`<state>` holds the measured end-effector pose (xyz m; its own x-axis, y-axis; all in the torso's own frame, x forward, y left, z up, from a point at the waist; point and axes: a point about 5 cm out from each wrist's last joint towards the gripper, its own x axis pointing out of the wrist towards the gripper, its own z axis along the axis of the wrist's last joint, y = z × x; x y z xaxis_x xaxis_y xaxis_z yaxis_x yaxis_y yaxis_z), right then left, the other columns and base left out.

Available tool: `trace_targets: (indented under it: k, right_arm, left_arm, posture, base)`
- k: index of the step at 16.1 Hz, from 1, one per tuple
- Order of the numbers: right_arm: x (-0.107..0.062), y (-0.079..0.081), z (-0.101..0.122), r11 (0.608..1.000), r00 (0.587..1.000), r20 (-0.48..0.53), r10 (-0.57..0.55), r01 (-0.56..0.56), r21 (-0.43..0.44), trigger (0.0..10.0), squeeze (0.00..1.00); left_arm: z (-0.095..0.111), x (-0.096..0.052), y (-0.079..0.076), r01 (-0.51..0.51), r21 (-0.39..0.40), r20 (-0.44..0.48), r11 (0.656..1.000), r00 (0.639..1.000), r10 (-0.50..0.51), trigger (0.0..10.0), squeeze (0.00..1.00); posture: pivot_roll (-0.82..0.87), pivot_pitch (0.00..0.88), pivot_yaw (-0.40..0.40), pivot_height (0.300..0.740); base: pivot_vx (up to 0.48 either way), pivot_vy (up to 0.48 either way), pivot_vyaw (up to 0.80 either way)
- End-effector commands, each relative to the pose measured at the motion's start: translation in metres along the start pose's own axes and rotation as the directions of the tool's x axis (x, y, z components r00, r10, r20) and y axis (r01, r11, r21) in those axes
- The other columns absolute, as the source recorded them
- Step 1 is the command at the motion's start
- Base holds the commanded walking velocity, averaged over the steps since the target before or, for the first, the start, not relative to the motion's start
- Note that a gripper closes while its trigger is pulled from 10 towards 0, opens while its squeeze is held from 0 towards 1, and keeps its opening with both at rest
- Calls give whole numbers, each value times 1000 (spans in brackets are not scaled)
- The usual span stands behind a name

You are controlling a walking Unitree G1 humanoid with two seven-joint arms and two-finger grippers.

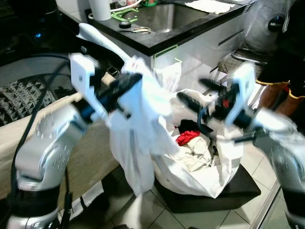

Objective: Clothes washing

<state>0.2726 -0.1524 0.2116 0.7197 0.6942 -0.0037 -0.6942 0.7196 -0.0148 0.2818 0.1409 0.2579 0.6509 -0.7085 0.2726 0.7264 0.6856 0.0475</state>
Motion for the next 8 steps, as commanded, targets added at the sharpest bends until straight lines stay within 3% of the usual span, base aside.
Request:
trace_targets:
  k: [1, 2, 3, 4, 5, 6, 7, 8]
  right_arm:
    - [-6, 6, -4, 1000, 1000, -14, 5, -6, -26, 10000, 0]
    - [-14, 10, -19, 1000, 998, -56, -15, 15, 3, 10000, 0]
    - [-16, 11, -23, 999, 998, -60, -32, 33, 15, 10000, 0]
    - [-17, 11, -25, 997, 996, -52, -69, 70, 30, 10000, 0]
    - [-16, 11, -25, 996, 996, -46, -81, 83, 35, 10000, 0]
    - [-16, 11, -25, 995, 995, -40, -97, 98, 35, 10000, 0]
    - [-16, 11, -25, 993, 993, -34, -115, 116, 34, 10000, 0]
    - [-16, 11, -25, 991, 992, -31, -126, 127, 32, 10000, 0]
  left_arm:
    - [22, 11, -1, 36, 36, 83, 999, 996, -38, 0, 0]
    - [41, 31, 3, 62, 75, 149, 995, 986, -73, 0, 0]
    - [54, 46, 13, 9, 125, 179, 992, 983, -32, 0, 0]
    - [75, 71, 34, -133, 222, 222, 966, 972, 82, 0, 0]
    - [85, 80, 43, -187, 268, 235, 945, 964, 124, 0, 0]
    - [99, 90, 61, -324, 338, 267, 883, 933, 240, 0, 0]
    - [112, 93, 81, -492, 392, 306, 777, 867, 394, 0, 0]
    - [118, 93, 91, -555, 410, 318, 723, 830, 457, 0, 0]
  posture:
    - [-53, 0, 61, 740]
    - [-56, 0, 68, 740]
    - [-56, 0, 72, 740]
    - [-58, 0, 78, 740]
    - [-60, 0, 83, 740]
    - [-64, 0, 87, 740]
    - [-70, 0, 98, 740]
    - [-70, 0, 98, 740]
  base:
    - [0, 0, 0]
    - [0, 0, 0]
    - [0, 0, 0]
    - [0, 0, 0]
    - [0, 0, 0]
    - [0, 0, 0]
    - [0, 0, 0]
    - [0, 0, 0]
